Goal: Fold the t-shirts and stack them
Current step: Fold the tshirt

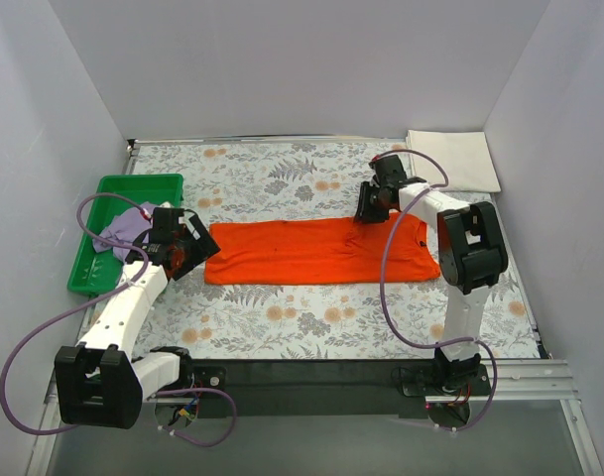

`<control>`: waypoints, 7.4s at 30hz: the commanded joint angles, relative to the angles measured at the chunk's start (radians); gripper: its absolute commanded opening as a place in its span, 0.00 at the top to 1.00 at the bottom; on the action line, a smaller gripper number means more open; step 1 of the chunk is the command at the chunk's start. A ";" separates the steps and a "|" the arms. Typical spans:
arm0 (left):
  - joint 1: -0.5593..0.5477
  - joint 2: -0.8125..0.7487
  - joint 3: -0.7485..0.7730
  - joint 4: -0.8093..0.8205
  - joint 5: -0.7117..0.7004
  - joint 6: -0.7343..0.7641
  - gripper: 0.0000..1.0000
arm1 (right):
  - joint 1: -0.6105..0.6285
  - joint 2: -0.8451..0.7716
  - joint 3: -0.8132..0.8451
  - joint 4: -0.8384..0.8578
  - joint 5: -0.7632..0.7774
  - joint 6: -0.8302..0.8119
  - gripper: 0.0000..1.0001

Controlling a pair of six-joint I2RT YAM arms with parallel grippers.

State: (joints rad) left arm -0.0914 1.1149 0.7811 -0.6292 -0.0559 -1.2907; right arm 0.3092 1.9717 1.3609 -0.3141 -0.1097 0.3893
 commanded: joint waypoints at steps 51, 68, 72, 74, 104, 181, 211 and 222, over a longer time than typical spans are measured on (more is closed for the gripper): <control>-0.171 0.115 0.068 0.111 0.071 0.025 0.29 | 0.071 -0.292 -0.160 -0.028 0.042 -0.096 0.56; -0.283 0.698 0.383 0.312 -0.130 0.265 0.29 | -0.001 -0.594 -0.591 -0.030 0.185 0.013 0.50; -0.280 0.743 0.374 0.269 -0.150 0.197 0.33 | -0.010 -0.515 -0.580 0.004 0.194 -0.006 0.50; -0.266 0.747 0.359 0.217 -0.145 0.125 0.35 | -0.013 -0.455 -0.556 0.018 0.186 -0.023 0.50; -0.424 0.226 0.009 -0.018 0.027 -0.440 0.27 | 0.006 0.117 0.346 -0.163 0.059 -0.495 0.49; -0.712 0.135 -0.220 0.014 0.120 -0.507 0.86 | 0.918 -0.608 -0.583 0.024 0.211 0.031 0.60; -0.446 0.138 -0.135 -0.112 -0.101 -0.328 0.34 | 1.096 -0.255 -0.298 -0.054 0.346 -0.147 0.51; -0.447 0.168 -0.175 -0.067 -0.033 -0.323 0.52 | 1.101 -0.212 -0.307 -0.082 0.358 -0.144 0.63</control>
State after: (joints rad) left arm -0.5419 1.2720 0.6342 -0.7269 -0.1188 -1.6157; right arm 1.4033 1.7306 1.0397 -0.3576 0.2188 0.2546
